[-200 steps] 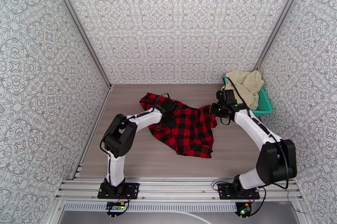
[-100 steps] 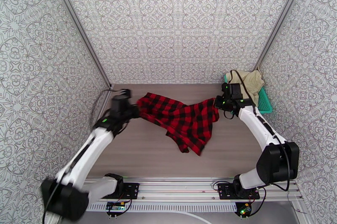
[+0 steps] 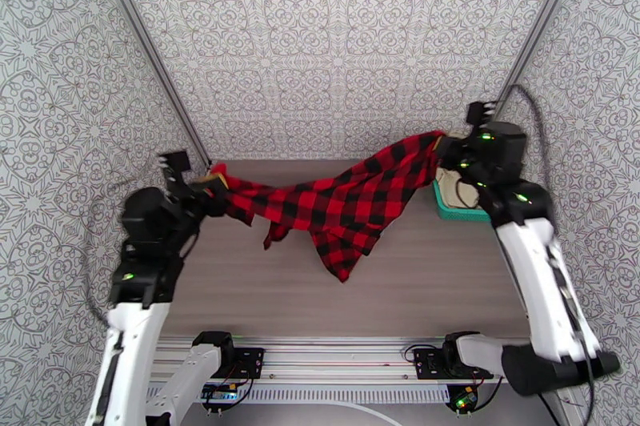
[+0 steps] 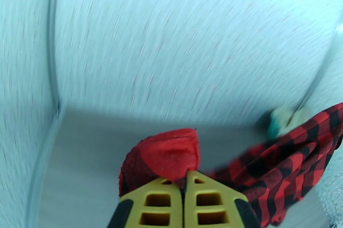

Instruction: Fold and stack the mixed laundry pile

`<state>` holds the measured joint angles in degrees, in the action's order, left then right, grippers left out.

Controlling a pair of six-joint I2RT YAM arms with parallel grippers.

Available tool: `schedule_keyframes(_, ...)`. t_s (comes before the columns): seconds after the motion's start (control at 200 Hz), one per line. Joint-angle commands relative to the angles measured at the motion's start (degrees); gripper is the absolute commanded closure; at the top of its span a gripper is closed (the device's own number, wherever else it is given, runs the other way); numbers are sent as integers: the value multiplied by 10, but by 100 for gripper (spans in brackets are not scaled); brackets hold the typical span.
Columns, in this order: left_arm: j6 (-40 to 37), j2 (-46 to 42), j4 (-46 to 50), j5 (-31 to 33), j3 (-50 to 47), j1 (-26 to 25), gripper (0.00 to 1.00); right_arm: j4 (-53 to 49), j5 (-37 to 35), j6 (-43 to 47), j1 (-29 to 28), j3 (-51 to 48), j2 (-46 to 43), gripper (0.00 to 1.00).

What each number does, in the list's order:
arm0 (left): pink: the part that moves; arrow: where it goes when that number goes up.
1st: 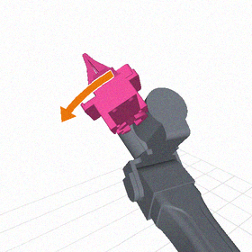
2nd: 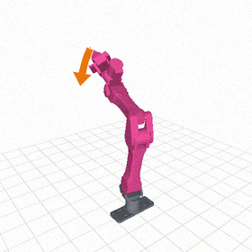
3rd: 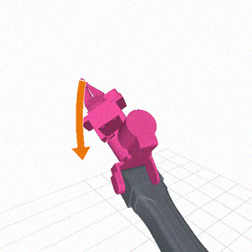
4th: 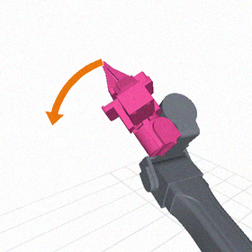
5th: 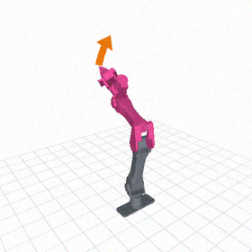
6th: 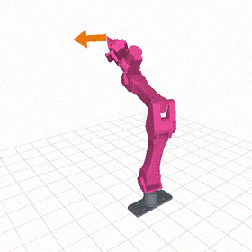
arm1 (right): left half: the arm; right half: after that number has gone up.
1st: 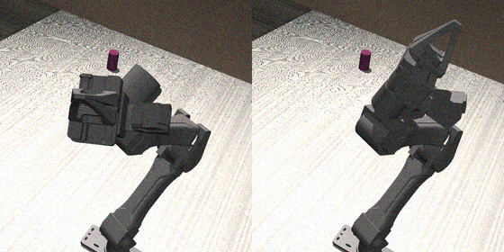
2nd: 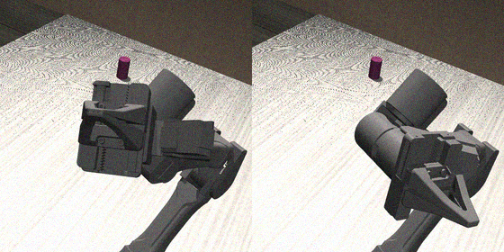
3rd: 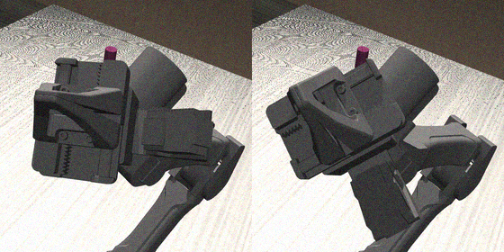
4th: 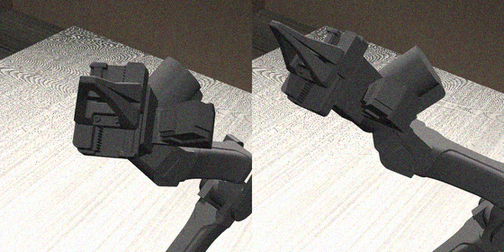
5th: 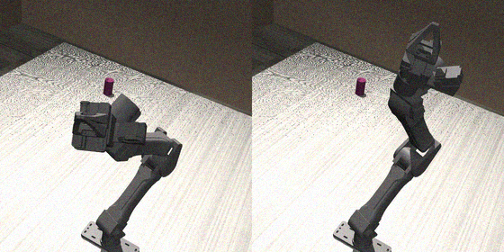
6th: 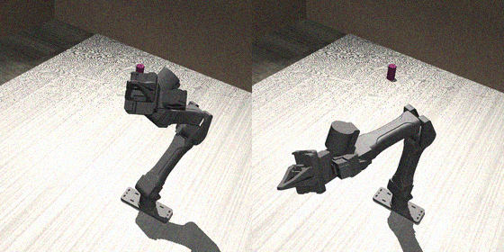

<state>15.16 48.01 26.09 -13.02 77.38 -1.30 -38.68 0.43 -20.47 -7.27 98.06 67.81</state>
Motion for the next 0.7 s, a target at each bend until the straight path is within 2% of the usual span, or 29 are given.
schedule_keyframes(0.0, -35, 1, 9, -31, 87, -2, 100, -22, -46, 20, 4, 44, -56, 100)
schedule_keyframes(0.11, -37, 46, 73, -26, 172, -1, 100, -56, -61, 32, 3, 96, -49, 100)
schedule_keyframes(0.21, -31, 96, 109, -28, 200, -1, 100, -104, -74, 41, 3, 141, 20, 100)
schedule_keyframes(0.33, -14, 143, 84, -49, 133, -2, 100, -118, -52, 43, 6, 133, 128, 100)
schedule_keyframes(0.44, 18, 172, 1, -74, 17, -7, 100, -86, 1, 32, 12, 95, 240, 100)
schedule_keyframes(0.515, 28, 195, -50, -77, -47, -18, 100, -50, 39, 19, 19, 72, 312, 87)
schedule_keyframes(0.6, 38, 215, -99, -68, -104, -37, 100, -43, 71, -4, 26, 56, 378, 64)
schedule_keyframes(0.695, 45, 231, -119, -60, -138, -56, 100, 1, 102, -30, 26, -24, 371, 54)
